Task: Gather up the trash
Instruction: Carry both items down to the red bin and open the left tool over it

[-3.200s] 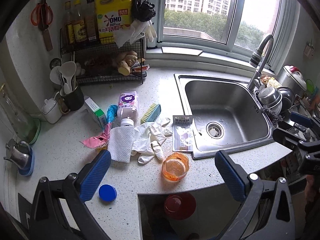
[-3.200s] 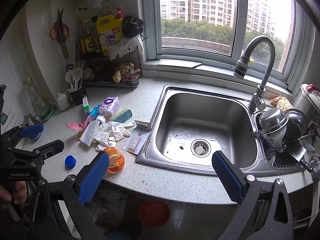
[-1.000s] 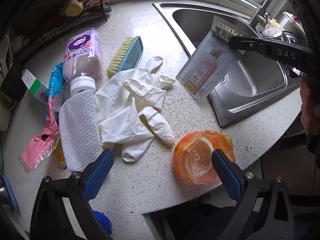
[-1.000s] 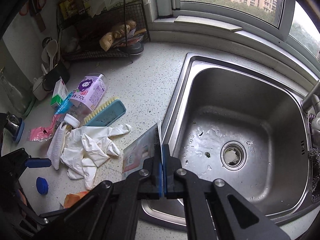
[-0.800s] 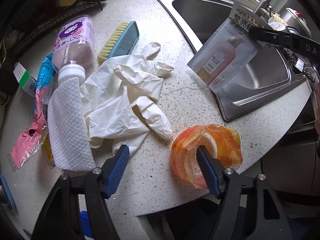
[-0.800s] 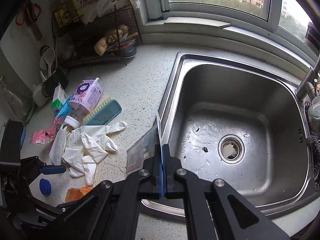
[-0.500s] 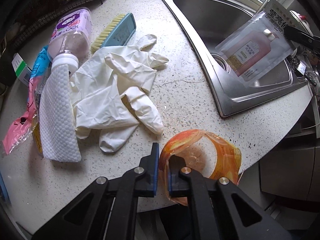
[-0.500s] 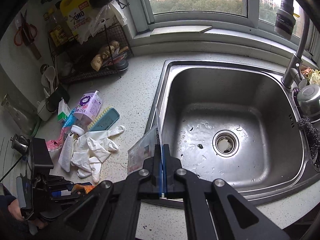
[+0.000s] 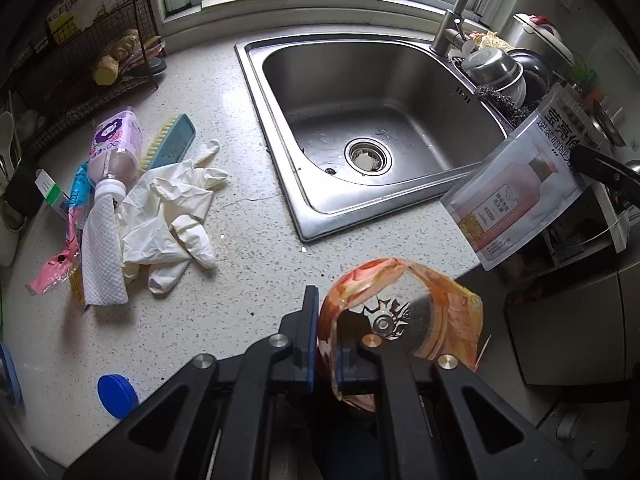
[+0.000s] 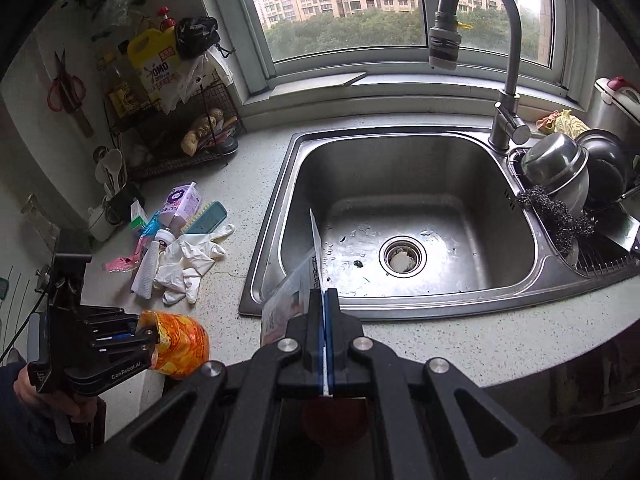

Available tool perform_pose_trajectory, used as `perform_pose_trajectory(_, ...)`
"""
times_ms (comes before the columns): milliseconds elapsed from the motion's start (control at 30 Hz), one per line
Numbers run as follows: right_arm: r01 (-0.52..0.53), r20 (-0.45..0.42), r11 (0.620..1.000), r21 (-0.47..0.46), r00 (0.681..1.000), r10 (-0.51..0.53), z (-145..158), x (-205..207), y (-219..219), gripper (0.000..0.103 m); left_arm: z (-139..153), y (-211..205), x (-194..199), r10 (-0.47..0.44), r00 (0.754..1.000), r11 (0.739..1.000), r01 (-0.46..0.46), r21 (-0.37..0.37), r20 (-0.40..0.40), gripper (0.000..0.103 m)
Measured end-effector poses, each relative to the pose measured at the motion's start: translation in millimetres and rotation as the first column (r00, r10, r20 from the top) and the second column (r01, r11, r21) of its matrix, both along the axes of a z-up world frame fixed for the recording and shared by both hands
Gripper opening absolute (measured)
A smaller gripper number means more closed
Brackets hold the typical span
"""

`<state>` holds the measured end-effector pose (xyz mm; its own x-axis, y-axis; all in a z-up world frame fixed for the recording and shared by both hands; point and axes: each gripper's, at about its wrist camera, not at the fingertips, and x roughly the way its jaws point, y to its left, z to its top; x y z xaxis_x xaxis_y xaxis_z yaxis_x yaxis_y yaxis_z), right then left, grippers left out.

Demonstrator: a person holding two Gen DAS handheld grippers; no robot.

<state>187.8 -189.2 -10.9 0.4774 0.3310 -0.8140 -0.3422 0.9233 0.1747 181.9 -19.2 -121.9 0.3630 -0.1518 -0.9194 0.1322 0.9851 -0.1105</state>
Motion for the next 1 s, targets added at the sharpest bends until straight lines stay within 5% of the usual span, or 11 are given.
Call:
perform_pose_trajectory(567, -0.007, -0.061, 1.0, 0.019, 0.998, 0.009, -25, -94, -79, 0.0, -25, -86, -86, -0.013, 0.999, 0.999, 0.014, 0.035, -0.03, 0.006)
perform_pose_trajectory(767, -0.038, -0.117, 0.999, -0.007, 0.992, 0.036, -61, -106, -91, 0.0, -69, -106, -107, 0.034, 0.996, 0.999, -0.03, 0.041, -0.083, 0.006)
perform_pose_trajectory(1000, -0.051, -0.21, 0.999, -0.014, 0.977, 0.047, -127, -106, -91, 0.0, -156, -110, -115, 0.091, 0.986, 0.994, -0.082, 0.067, -0.141, 0.006)
